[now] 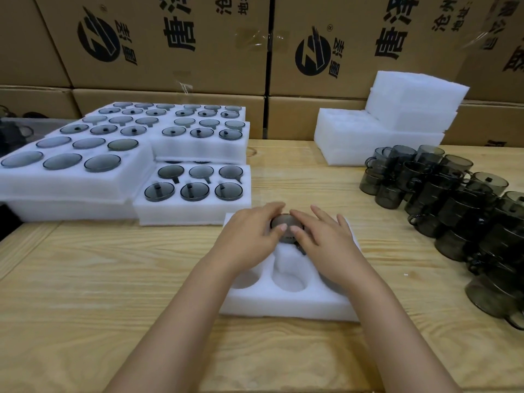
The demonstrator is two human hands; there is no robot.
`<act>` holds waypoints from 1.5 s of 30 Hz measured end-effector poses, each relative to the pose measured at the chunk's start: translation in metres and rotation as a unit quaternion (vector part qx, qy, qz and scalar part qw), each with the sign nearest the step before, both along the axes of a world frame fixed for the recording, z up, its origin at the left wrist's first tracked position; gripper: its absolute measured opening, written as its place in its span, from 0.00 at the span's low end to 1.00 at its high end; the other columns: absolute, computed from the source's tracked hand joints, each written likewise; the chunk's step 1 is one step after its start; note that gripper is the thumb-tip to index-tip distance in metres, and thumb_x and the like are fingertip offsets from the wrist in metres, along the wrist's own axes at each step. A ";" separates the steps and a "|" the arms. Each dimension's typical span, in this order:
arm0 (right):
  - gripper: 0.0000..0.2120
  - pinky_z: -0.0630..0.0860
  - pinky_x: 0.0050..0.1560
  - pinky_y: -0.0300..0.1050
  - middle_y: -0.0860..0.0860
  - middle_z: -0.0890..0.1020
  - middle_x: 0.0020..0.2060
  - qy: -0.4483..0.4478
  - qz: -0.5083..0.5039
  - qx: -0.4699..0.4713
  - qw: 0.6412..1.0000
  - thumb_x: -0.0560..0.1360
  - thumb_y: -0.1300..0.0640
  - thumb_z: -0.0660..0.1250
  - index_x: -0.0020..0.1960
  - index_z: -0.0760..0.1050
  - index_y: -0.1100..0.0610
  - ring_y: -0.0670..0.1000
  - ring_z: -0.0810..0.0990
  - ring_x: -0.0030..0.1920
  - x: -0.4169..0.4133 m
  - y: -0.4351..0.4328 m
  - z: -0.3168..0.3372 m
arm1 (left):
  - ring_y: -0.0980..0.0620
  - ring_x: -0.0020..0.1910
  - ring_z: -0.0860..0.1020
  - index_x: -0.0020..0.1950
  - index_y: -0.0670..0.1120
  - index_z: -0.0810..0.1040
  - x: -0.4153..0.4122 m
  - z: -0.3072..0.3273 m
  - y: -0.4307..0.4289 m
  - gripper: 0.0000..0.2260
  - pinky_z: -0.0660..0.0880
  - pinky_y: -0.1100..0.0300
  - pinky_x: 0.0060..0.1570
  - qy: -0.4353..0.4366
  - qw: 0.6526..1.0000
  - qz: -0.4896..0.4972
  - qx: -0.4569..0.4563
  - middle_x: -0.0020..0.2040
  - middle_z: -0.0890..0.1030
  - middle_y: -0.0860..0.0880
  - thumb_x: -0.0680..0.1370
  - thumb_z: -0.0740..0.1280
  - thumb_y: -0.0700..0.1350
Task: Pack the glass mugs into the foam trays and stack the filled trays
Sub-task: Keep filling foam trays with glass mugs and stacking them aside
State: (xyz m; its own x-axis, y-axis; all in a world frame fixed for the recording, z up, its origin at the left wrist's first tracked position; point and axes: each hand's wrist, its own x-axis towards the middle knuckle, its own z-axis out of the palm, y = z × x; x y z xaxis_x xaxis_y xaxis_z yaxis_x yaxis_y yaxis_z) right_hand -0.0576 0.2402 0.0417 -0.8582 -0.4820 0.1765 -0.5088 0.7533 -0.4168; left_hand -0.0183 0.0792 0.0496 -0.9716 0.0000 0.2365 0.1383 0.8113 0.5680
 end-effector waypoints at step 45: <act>0.11 0.63 0.63 0.52 0.57 0.74 0.61 0.163 -0.259 -0.028 0.951 0.75 0.52 0.65 0.47 0.79 0.60 0.60 0.69 0.62 -0.042 0.098 0.065 | 0.49 0.42 0.80 0.41 0.54 0.80 0.021 -0.051 -0.052 0.06 0.77 0.51 0.45 0.164 0.879 0.183 0.408 0.38 0.83 0.54 0.74 0.66 0.43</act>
